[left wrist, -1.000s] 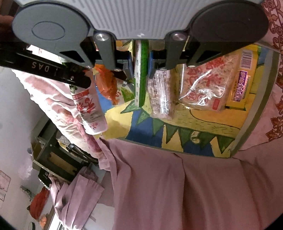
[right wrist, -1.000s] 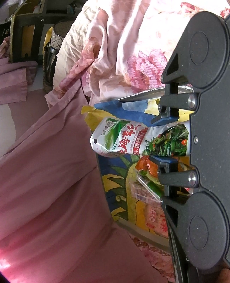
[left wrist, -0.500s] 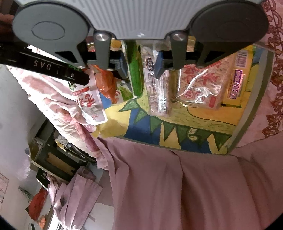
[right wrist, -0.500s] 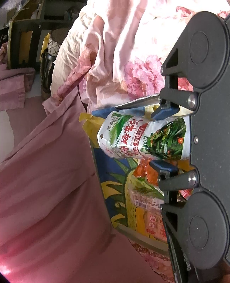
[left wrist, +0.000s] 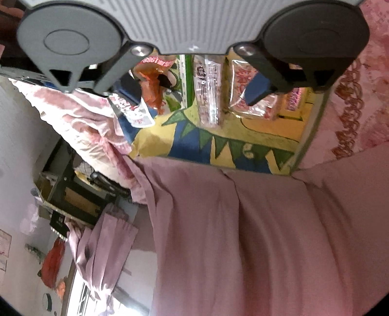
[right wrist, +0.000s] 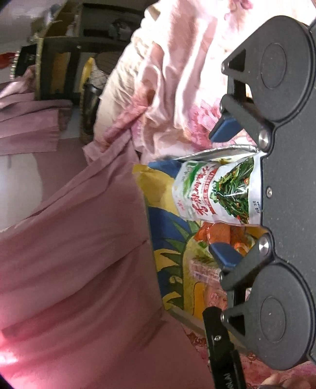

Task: Organize snacks
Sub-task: 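Lower both held snacks into the tray and open both grippers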

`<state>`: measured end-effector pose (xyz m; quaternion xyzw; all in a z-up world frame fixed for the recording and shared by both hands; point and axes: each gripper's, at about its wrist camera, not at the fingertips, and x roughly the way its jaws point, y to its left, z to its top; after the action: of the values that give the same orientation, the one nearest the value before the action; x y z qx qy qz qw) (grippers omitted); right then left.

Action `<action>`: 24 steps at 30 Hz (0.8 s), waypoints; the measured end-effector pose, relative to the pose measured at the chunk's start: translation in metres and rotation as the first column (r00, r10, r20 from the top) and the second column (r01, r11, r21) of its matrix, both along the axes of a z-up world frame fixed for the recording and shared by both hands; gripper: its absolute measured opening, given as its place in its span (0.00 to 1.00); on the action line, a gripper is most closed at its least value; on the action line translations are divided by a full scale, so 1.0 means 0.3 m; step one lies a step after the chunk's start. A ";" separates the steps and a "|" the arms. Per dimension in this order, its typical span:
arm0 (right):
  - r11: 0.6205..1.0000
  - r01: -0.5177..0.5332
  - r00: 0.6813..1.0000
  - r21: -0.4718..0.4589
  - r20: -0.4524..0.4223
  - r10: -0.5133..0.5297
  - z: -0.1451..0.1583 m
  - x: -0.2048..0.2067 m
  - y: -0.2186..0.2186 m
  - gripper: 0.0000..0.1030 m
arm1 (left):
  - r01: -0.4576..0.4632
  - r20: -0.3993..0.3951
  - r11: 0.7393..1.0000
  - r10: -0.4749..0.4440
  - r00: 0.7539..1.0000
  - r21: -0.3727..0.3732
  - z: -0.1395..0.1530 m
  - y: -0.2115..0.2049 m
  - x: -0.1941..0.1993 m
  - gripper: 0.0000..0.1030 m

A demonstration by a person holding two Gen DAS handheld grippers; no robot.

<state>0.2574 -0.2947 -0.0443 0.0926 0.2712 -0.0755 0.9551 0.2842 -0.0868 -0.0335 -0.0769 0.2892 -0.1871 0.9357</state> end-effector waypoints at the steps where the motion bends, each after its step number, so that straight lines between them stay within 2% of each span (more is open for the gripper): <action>1: 1.000 0.001 1.000 -0.011 0.016 0.000 0.013 -0.017 0.005 0.93 | -0.009 0.012 1.000 0.009 1.000 -0.002 0.009 0.006 -0.015 0.99; 7: 0.997 -0.001 0.994 -0.077 0.108 0.010 0.081 -0.128 0.038 0.98 | -0.042 0.042 0.998 0.040 0.998 0.041 0.051 0.030 -0.096 0.99; 12: 0.993 -0.012 0.989 -0.120 0.145 0.030 0.111 -0.219 0.070 0.98 | -0.055 0.059 0.995 0.050 0.997 0.087 0.070 0.051 -0.174 1.00; 17: 0.996 -0.008 0.988 -0.091 0.152 0.021 0.130 -0.311 0.093 0.99 | -0.050 0.061 0.992 0.043 0.997 0.116 0.075 0.086 -0.267 1.00; 24: 0.997 0.042 0.992 -0.061 0.122 -0.034 0.127 -0.431 0.110 0.99 | -0.067 0.011 0.992 0.066 0.998 0.109 0.060 0.142 -0.364 1.00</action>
<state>0.1282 -0.2617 -0.0061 0.0720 0.2085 -0.0963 0.9706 0.1751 -0.0443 -0.0154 -0.0346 0.2928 -0.1402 0.9452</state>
